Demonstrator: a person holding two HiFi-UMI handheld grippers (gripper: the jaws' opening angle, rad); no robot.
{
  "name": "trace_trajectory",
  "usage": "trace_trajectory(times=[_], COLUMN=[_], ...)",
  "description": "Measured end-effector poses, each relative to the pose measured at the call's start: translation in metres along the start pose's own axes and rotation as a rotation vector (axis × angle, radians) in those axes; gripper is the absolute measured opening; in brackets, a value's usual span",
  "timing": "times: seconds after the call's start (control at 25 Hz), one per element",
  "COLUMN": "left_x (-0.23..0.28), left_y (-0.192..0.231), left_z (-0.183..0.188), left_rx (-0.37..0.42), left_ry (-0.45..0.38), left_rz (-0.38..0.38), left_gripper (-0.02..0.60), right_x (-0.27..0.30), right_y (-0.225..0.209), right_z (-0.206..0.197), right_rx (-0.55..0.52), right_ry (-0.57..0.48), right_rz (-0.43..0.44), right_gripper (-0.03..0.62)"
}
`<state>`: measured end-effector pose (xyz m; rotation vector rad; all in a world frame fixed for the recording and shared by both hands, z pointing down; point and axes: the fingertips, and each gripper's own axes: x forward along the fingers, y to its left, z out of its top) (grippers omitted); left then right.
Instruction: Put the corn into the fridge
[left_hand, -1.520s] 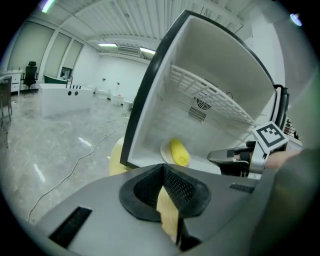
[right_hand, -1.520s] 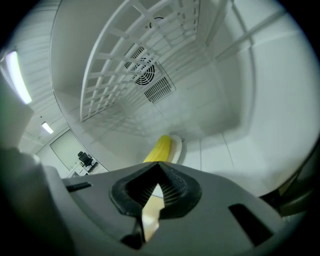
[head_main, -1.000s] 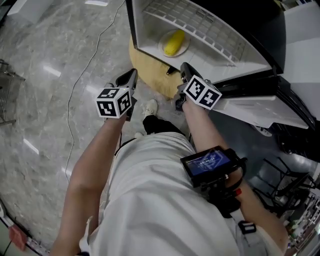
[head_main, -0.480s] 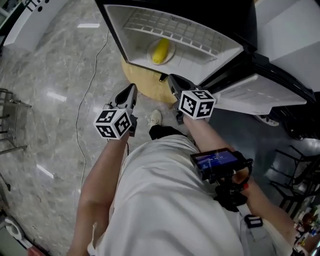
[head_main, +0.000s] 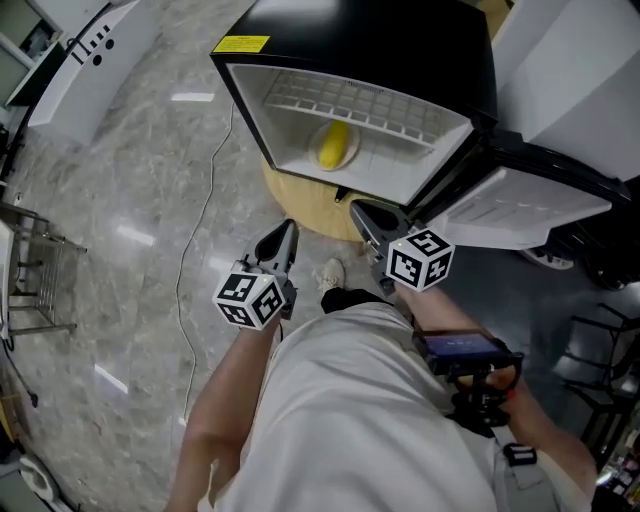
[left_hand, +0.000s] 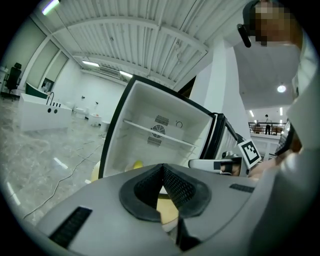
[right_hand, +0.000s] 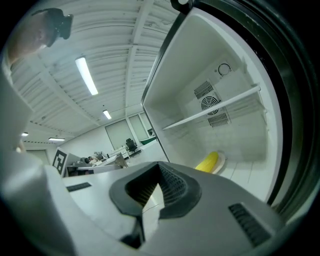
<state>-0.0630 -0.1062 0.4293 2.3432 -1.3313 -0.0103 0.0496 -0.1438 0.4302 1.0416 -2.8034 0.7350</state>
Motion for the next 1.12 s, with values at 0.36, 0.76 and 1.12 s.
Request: trace_trajectory(times=[0.36,0.76,1.12], left_x=[-0.024,-0.029,-0.030], left_y=[-0.010,-0.015,-0.015], left_z=[-0.001,-0.008,-0.011], left_rx=[0.004,0.008,0.013], left_ry=[-0.007,0.008,0.025], left_rz=[-0.034,-0.052,-0.061], left_gripper=[0.008,0.008,0.008], right_x=[-0.010,-0.017,-0.017], right_y=[0.030,0.039,0.041], right_z=[-0.001,-0.010,-0.012], right_rx=[-0.006,-0.009,-0.006], right_ry=[-0.023,-0.016,-0.018], right_rz=[0.046,0.033,0.023], right_gripper=[0.006,0.006,0.006])
